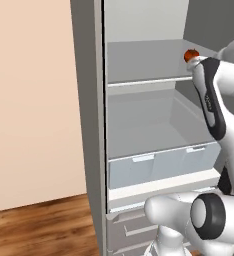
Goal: Take the cheese, chicken drumstick, and tomato from the fridge and place them on the plate on the dining counter to create an appetizer plate.
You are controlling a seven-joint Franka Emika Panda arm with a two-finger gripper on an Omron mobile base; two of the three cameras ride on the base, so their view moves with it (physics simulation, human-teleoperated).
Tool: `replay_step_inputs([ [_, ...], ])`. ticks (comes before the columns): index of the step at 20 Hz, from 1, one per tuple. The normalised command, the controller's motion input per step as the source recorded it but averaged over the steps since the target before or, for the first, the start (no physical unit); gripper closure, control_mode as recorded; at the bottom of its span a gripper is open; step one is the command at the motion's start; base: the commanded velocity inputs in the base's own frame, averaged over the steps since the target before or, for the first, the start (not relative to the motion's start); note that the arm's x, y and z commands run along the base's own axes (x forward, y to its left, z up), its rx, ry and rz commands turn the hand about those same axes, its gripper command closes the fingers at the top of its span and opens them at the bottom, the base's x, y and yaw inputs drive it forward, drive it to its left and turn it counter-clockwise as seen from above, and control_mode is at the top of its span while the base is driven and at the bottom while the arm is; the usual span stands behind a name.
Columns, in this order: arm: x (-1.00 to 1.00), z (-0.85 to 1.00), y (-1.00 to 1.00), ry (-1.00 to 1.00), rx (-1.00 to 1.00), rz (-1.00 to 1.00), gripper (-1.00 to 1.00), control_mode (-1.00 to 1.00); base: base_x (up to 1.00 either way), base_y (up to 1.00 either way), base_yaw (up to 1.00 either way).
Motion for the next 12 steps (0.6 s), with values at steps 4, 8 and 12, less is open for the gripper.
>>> replay_step_inputs([
  [4, 0.28, 0.02, 0.0, 0.0, 0.0, 0.0, -1.0, -1.0, 0.0, 0.0, 0.0],
  [8, 0.42, 0.0, 0.0, 0.0, 0.0, 0.0, -1.0, -1.0, 0.0, 0.0, 0.0],
  [12, 0.33, 0.07, -0.04, 0.01, 0.0, 0.0, -1.0, -1.0, 0.0, 0.0, 0.0],
])
